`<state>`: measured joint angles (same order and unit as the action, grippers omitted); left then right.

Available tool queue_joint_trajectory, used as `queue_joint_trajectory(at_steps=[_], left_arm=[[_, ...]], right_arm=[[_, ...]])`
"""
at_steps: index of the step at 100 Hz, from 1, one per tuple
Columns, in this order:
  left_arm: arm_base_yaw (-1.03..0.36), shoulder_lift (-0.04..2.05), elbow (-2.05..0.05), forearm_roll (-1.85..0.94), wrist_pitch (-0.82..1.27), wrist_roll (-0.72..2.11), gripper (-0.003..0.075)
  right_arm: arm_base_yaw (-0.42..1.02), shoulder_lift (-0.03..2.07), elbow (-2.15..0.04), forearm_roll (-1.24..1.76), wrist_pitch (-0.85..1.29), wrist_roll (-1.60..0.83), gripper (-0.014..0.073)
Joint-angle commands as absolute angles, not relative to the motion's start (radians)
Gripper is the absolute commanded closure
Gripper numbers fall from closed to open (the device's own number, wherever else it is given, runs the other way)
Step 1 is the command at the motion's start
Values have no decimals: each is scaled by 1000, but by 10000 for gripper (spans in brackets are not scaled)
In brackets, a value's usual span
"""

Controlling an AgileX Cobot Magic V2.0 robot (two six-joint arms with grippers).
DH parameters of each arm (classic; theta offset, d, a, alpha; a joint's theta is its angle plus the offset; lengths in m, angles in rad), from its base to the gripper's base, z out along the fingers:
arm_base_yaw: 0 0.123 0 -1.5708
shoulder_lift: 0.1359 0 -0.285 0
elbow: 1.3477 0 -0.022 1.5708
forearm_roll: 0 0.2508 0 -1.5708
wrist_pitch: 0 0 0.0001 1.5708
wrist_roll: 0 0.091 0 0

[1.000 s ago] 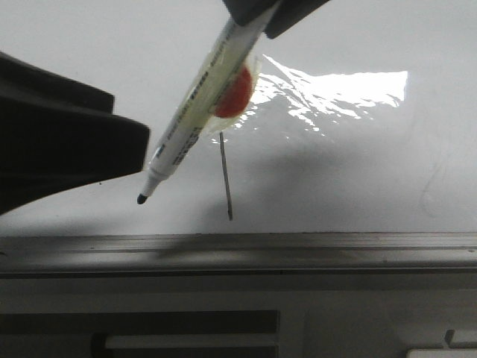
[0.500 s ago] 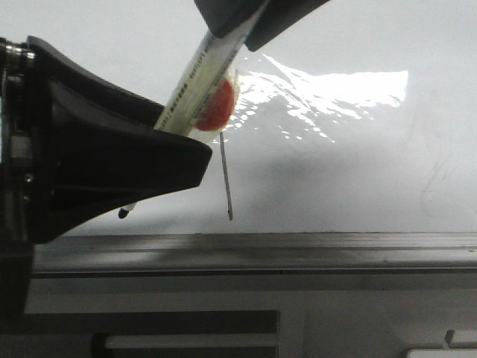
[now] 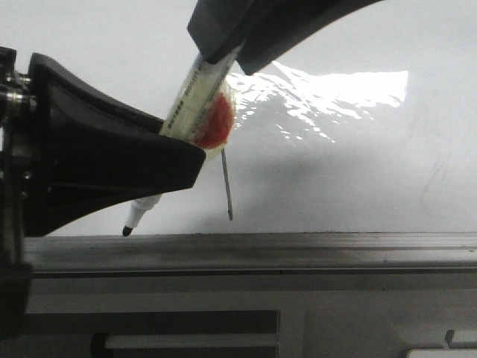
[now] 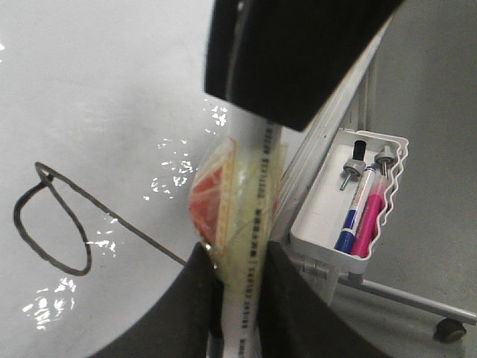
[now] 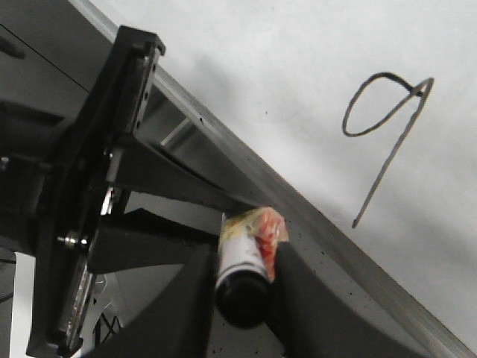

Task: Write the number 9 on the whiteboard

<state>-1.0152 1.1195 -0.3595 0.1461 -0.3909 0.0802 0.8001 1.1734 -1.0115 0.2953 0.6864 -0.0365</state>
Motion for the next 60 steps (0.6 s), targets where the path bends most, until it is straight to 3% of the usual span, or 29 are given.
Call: queue_joint_trajectory(at_steps=[1,10,35,60], left_arm=[[-1015,1105,-392,121,-478,51,741],[-1015,1105,-392,44,-477,0,741],[-981,1112,-392,-480,-399,-18,741],[-929,1139,-392,-600,-357,-22,741]], right_arm=[[800,1159,-1044,300,647,-35,277],[800,1159,-1044,300,647,-35,221],[800,1159,-1044,300,647,-35,226],[800,1159,-1044,300,651,-35,226]])
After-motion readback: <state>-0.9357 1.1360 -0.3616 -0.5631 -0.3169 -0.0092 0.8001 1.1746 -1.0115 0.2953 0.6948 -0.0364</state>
